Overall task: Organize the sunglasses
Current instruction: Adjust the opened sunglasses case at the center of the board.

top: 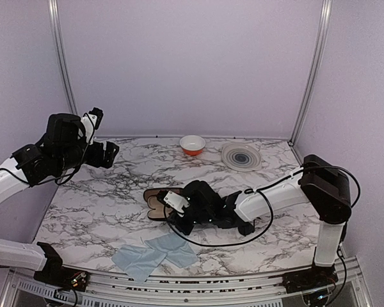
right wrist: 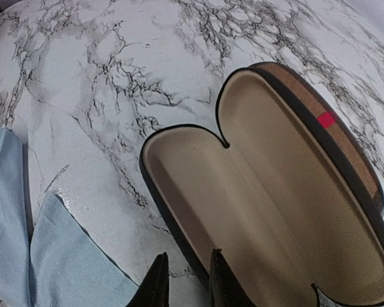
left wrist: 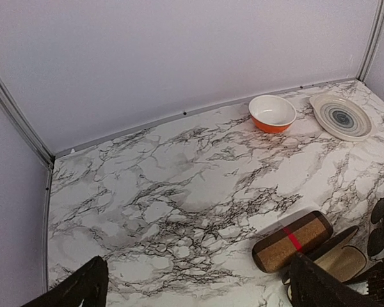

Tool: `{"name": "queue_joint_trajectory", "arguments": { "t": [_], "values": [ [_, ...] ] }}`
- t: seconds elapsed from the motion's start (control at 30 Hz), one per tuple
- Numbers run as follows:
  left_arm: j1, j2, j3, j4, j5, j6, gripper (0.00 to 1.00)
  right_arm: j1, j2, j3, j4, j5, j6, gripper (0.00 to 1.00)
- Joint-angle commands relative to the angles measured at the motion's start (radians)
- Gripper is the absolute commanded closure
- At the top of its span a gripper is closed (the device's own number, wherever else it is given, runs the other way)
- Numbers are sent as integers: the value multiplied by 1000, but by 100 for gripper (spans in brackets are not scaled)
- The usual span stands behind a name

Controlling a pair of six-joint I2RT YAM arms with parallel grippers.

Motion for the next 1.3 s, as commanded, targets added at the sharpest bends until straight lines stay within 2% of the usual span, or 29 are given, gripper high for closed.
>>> {"name": "queue_joint_trajectory", "arguments": {
  "t": [0.0, 1.27],
  "values": [
    [2, 8, -7, 24, 16, 6, 1, -4, 23, 36, -28, -2, -13, 78],
    [4, 10, -7, 25, 28, 4, 1, -12, 103, 137, -116, 125, -134, 81]
  ]
}}
